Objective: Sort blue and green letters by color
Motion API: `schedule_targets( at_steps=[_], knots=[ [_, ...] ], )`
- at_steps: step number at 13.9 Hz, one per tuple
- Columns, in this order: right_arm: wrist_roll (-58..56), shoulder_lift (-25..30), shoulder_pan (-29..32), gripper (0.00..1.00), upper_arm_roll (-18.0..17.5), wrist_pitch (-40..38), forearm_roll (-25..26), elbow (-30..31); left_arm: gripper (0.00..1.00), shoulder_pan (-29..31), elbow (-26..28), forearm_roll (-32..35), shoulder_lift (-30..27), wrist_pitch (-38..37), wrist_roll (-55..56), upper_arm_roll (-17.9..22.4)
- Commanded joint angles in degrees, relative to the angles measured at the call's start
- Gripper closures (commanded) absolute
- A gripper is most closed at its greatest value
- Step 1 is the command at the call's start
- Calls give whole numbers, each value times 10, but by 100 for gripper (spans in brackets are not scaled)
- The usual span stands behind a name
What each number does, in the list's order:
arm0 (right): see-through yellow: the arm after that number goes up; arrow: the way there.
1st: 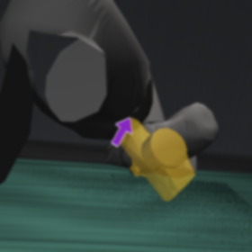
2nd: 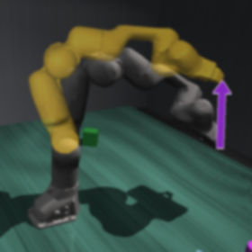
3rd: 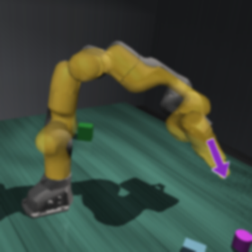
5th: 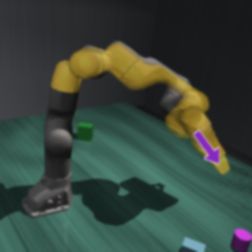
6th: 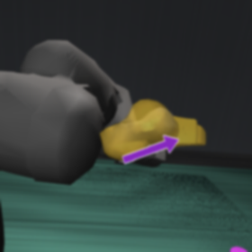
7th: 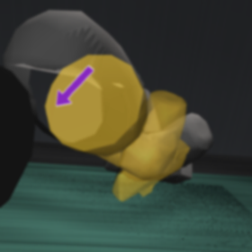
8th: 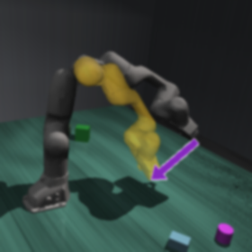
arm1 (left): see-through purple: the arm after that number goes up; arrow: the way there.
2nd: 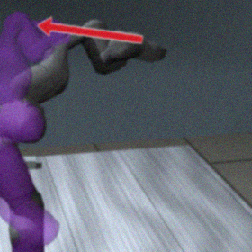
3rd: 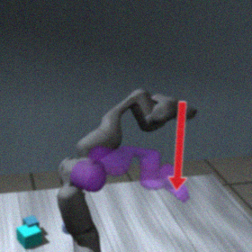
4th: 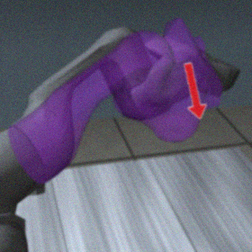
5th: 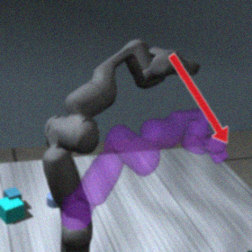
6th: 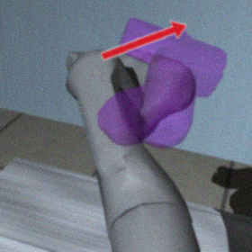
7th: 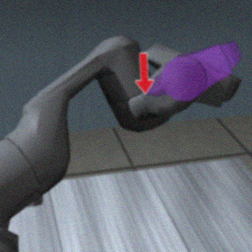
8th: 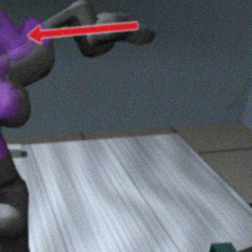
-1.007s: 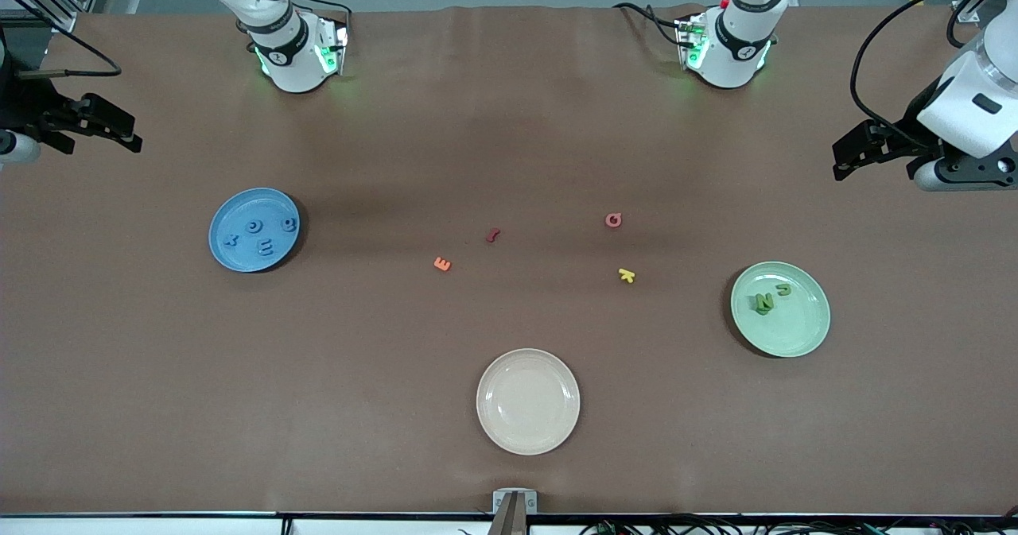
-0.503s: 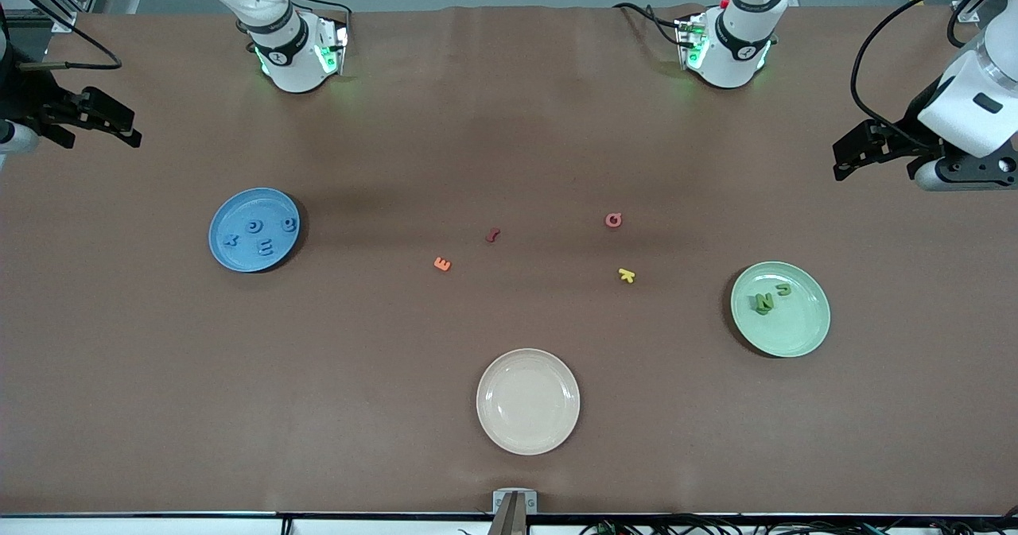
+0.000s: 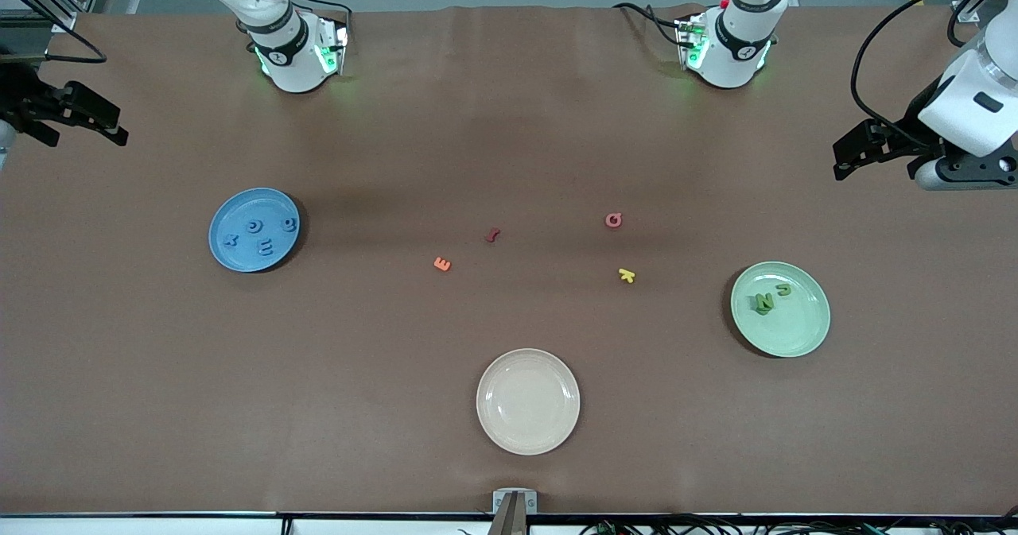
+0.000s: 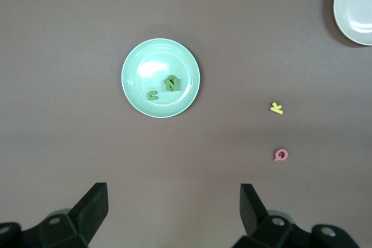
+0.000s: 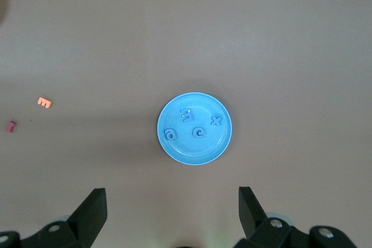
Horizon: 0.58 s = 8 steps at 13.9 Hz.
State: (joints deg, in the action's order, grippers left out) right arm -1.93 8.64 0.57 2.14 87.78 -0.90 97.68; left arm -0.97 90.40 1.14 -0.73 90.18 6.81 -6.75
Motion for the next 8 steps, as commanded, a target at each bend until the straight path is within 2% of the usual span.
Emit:
schedule_targets(
  at_steps=[1,8],
  knots=[
    [3,-15,10,0,-4,-15,-16,-24,0,4,3,-11,-13,1,-10,-1],
    [-3,-15,9,0,-4,-18,-17,-17,0,7,-16,-1,-8,-13,-7,1]
  ],
)
